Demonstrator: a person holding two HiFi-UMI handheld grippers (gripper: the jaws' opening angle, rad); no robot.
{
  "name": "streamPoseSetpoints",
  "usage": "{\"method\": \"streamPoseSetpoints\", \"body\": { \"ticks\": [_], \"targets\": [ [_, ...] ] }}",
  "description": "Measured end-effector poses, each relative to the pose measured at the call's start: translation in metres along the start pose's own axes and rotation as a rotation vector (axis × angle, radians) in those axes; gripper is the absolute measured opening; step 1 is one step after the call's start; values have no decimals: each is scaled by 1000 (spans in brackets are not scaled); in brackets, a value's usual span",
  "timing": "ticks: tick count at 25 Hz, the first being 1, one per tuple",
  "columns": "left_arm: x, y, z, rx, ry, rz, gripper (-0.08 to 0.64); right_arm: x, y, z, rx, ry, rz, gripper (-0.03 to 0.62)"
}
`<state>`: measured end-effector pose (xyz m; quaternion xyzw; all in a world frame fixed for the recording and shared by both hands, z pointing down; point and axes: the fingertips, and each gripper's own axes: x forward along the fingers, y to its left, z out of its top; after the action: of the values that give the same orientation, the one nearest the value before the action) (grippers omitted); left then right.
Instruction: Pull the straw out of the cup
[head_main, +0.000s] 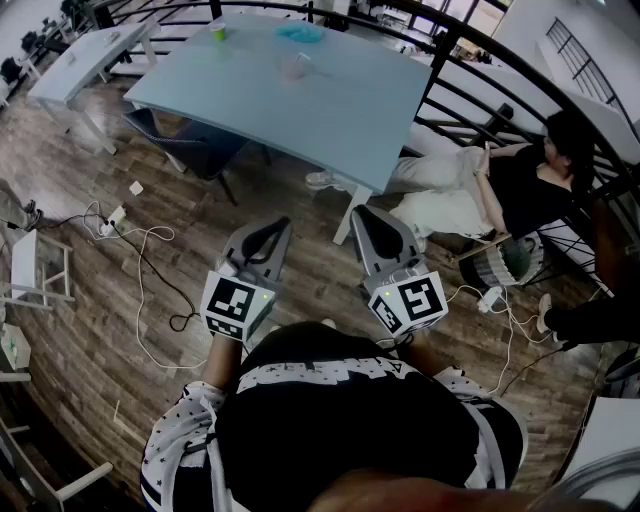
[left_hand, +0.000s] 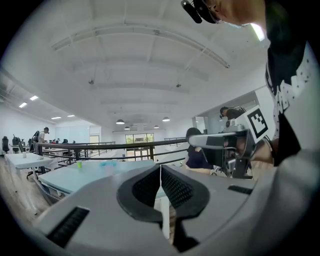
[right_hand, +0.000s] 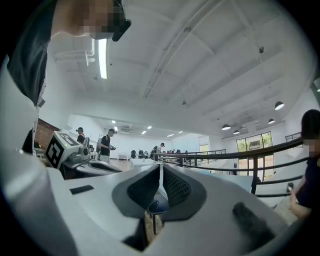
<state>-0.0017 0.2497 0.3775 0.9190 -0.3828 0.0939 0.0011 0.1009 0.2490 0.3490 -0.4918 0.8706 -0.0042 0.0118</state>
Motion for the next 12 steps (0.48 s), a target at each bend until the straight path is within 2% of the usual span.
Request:
{"method": "streamPoseSetpoints", "body": {
  "ticks": [12],
  "targets": [
    [4, -15, 5, 12, -7, 5, 15, -12, -6, 4, 1, -41, 25, 37]
  ]
}}
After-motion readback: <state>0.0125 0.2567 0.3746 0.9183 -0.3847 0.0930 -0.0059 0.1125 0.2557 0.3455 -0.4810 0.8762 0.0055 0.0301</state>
